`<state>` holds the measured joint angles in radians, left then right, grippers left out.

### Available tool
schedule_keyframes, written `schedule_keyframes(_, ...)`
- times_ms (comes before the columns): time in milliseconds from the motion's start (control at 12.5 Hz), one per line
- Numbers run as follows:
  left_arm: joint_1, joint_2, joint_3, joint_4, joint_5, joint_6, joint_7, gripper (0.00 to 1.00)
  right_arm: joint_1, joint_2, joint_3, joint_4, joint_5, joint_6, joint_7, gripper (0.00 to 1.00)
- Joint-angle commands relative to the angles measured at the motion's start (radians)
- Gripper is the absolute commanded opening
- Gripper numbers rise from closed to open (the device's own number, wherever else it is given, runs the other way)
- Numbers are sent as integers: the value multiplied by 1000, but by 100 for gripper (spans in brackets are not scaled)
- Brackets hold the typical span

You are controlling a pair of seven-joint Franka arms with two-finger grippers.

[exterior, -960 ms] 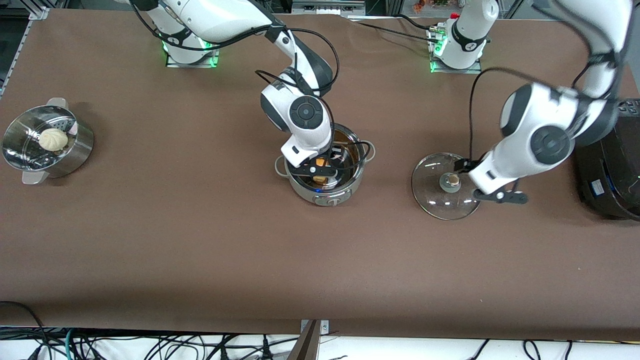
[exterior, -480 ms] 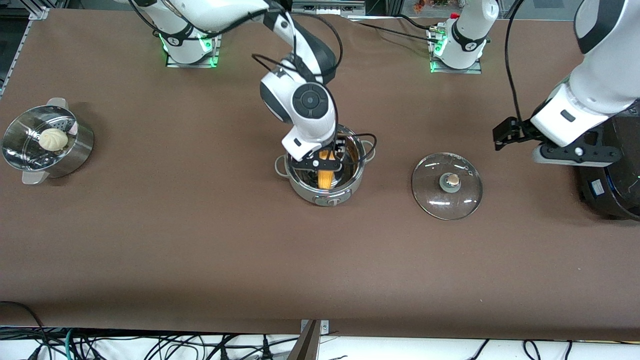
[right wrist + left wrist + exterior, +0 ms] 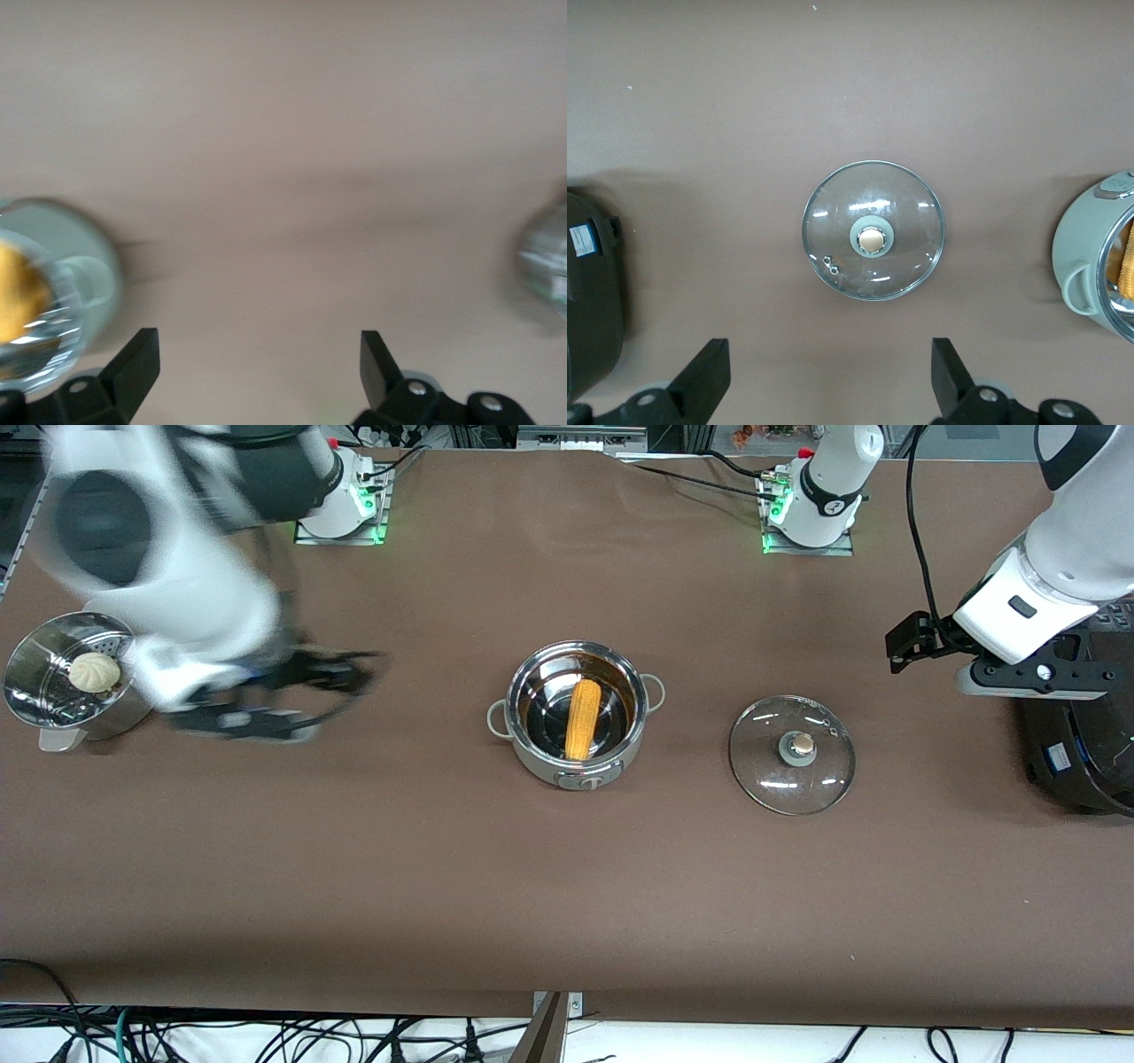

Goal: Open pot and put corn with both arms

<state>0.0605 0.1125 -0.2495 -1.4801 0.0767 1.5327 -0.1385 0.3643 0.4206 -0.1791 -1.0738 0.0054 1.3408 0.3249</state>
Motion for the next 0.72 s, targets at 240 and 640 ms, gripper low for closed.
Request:
schedule_keyframes(240,9,-13,1,6,-25,-14,-7,100,-210,-95,-83,-96,18,-11,-259,100)
schedule_keyframes(640,-35,-97,97,-103,-144,33,10,100,-418,-379,166,-509,22,201,-280,100)
